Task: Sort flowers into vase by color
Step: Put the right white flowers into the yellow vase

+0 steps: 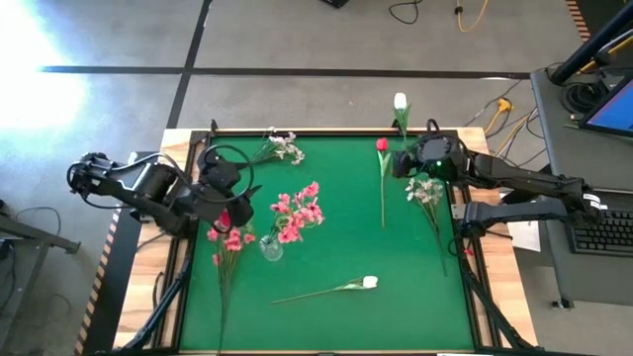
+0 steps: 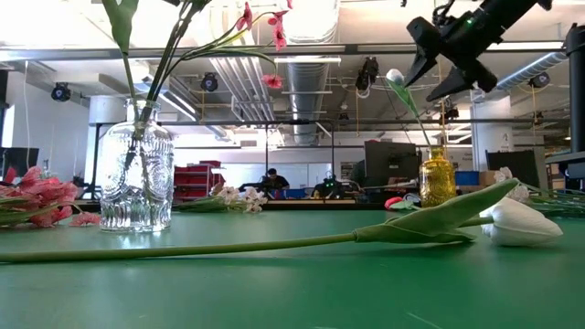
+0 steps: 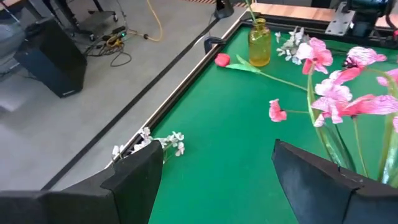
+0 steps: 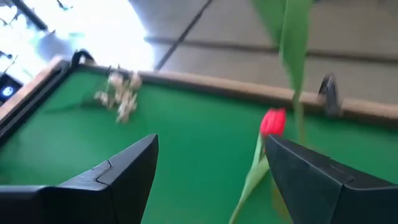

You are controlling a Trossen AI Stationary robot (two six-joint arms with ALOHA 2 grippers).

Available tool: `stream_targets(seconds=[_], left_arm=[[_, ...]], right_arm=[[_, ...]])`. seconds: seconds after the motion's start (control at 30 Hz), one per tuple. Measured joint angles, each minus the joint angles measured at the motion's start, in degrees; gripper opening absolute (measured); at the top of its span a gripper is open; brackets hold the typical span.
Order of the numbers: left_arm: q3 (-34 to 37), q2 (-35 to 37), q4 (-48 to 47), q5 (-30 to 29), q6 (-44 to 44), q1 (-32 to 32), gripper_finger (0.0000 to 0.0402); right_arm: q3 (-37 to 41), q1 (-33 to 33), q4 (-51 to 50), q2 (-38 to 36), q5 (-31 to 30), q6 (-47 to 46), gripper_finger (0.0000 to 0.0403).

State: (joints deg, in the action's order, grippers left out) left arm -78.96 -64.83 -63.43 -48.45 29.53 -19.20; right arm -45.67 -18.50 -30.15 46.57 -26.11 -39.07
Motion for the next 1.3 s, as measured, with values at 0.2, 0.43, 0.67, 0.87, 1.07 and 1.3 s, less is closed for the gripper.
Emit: stream_targets(seconds=[0.2, 0.43, 0.67, 0.87, 1.07, 1.3], left_arm=[[-2.1, 0.82, 0.38, -0.09, -2.29, -0.02, 0.0285], [-5.57, 0.84, 0.37, -0.17, -6.95, -0.02, 0.0285], [-6.12, 1.02, 0.21, -0.2, -9.34, -0.02, 0.0285], [-6.04, 1.02, -2.18, -0.06, -8.93, -0.09, 0.0285], [-6.03, 1.02, -2.22, -0.06, -8.93, -0.09, 0.0285], [-6.01, 1.0, -2.53, -0.08, -8.96, -0.09, 0.0285]], right_arm=[[0.02, 4.75, -8.14, 0.11, 2.52, -7.66, 0.0288], [0.0, 10.23, -17.97, 1.26, 6.64, -17.91, 0.0287], [0.0, 14.09, -28.45, 8.31, 16.77, -26.11, 0.0287], [0.0, 16.6, -39.19, 14.71, 24.32, -31.19, 0.0287], [0.0, 17.12, -44.8, 18.66, 25.46, -33.44, 0.0287], [0.71, 16.93, -43.76, 21.23, 23.15, -32.49, 0.0288]])
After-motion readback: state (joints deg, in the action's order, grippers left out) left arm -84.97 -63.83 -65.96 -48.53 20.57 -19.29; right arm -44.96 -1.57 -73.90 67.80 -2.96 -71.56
